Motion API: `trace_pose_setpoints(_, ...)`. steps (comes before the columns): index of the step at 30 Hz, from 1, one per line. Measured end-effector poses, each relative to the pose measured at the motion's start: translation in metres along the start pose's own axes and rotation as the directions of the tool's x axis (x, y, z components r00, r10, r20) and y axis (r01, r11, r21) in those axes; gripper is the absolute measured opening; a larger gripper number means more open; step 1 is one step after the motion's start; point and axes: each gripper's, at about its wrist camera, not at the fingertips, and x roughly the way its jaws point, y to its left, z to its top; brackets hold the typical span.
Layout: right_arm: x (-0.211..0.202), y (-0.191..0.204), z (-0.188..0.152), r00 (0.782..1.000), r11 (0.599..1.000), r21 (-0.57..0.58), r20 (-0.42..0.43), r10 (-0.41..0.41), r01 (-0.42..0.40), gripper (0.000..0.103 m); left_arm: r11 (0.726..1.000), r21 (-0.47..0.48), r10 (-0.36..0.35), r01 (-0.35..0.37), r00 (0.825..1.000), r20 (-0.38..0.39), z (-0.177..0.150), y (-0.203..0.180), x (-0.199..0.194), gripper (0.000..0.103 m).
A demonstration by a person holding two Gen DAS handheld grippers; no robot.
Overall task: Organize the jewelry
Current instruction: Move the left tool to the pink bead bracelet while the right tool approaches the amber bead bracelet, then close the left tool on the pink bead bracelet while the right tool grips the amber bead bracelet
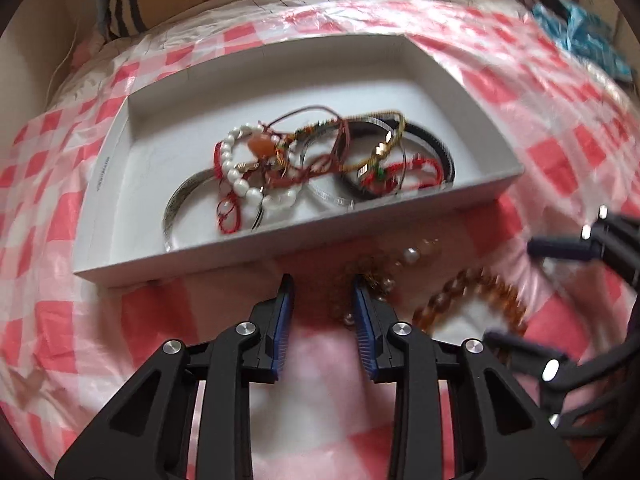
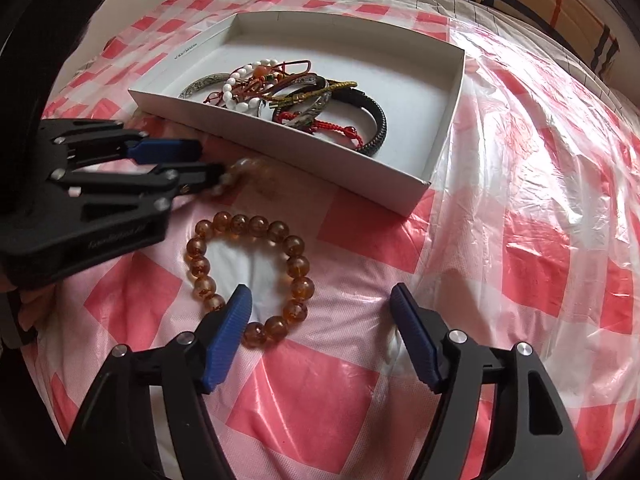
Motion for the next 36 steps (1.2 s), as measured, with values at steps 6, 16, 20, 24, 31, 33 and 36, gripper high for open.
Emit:
trace_pose_setpoints(6, -0.001, -0.002, 0.001, 1.0, 1.0, -0.005, 0.0, 0.002, -0.002, 0.071, 0.999, 0.038, -0.015, 0.018, 0.998, -0.057, -0.018, 0.012, -0.019, 0.026)
trace_pose_setpoints(16, -0.01, 0.003, 0.0, 0.998, 0.998, -0.045, 0.058, -0.03, 0.033, 0.071, 0.997, 0.068, 0.03, -0.032, 0.999, 0.036, -0.026, 0.001, -0.017, 0.026)
trace_pose_setpoints(20, -0.013, -0.003, -0.001, 0.996, 0.997, -0.03, 0.055, -0.073, 0.074, 0.072, 0.999, 0.051, 0.013, -0.016, 0.999, 0.05, -0.027, 0.005, -0.019, 0.026)
trace_pose_setpoints(24, -0.028, -0.005, 0.001, 0.992, 0.999, -0.017, 0.119, -0.039, 0.042, 0.072, 0.999, 0.041, 0.002, -0.005, 0.998, 0.068, -0.03, 0.008, -0.018, 0.026)
trace_pose_setpoints(31, -0.005, 0.006, 0.004, 0.998, 0.998, -0.039, 0.035, 0.043, -0.041, 0.04, 0.998, 0.056, -0.013, 0.01, 0.998, 0.062, -0.034, 0.002, -0.019, 0.009)
trace_pose_setpoints(33, -0.008, 0.005, 0.005, 0.996, 0.997, -0.031, 0.039, 0.075, -0.074, 0.02, 0.998, 0.068, -0.018, 0.015, 0.999, 0.051, -0.036, 0.0, -0.021, 0.008)
trace_pose_setpoints(36, -0.008, 0.006, 0.005, 0.996, 0.997, -0.029, 0.041, 0.079, -0.078, 0.021, 0.998, 0.031, -0.048, 0.046, 0.998, 0.046, -0.037, 0.004, -0.024, 0.008)
